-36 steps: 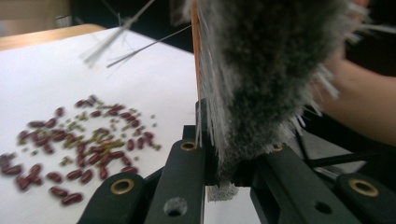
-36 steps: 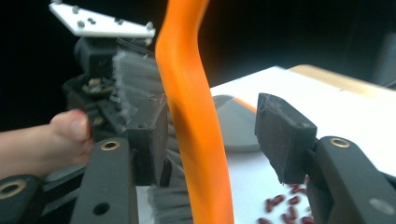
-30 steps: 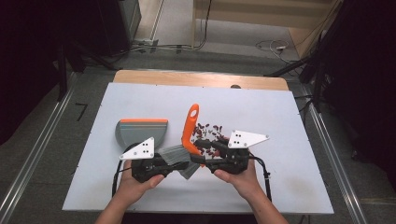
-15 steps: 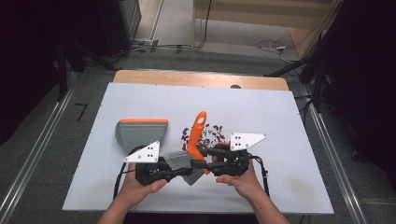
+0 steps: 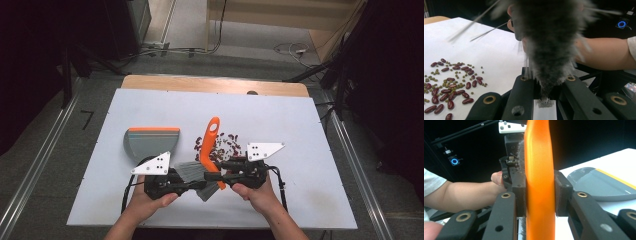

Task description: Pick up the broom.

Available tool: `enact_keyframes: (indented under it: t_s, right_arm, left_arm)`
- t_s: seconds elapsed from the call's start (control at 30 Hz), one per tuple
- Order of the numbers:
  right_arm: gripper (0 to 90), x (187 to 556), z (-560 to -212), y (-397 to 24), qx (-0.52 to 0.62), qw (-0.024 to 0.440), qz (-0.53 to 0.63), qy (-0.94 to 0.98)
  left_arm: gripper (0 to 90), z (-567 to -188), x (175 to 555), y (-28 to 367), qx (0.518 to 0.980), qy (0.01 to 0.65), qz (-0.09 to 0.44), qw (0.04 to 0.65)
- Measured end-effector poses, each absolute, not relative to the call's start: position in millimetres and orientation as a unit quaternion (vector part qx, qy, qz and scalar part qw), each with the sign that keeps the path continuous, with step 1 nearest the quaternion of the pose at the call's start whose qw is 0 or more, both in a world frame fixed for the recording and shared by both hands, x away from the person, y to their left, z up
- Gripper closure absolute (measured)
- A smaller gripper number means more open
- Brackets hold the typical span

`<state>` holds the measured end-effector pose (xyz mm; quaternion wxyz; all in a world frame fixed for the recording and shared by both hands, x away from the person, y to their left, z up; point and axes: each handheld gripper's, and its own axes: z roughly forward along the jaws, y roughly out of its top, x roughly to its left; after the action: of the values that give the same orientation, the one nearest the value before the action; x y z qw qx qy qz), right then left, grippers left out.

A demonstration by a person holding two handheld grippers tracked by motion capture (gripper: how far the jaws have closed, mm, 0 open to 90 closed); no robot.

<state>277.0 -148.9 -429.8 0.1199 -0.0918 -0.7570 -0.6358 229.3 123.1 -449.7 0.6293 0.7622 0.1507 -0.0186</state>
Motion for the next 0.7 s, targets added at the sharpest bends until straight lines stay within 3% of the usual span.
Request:
enact_keyframes:
  t_s: [0.17,0.3,0.7]
  right_arm:
    - [68.5,274,-427,-149,-0.09,0.108,-0.631,-0.763]
    - [68.7,273,-426,-149,-0.097,0.097,-0.627,-0.767]
    - [68.7,277,-422,-157,-0.15,0.051,-0.613,-0.774]
  left_arm:
    - [84.0,-450,230,123,0.761,0.154,-0.016,0.63]
    - [77.1,-449,229,123,0.76,0.166,-0.006,0.628]
    - [29.4,-448,231,135,0.756,0.238,0.058,0.607]
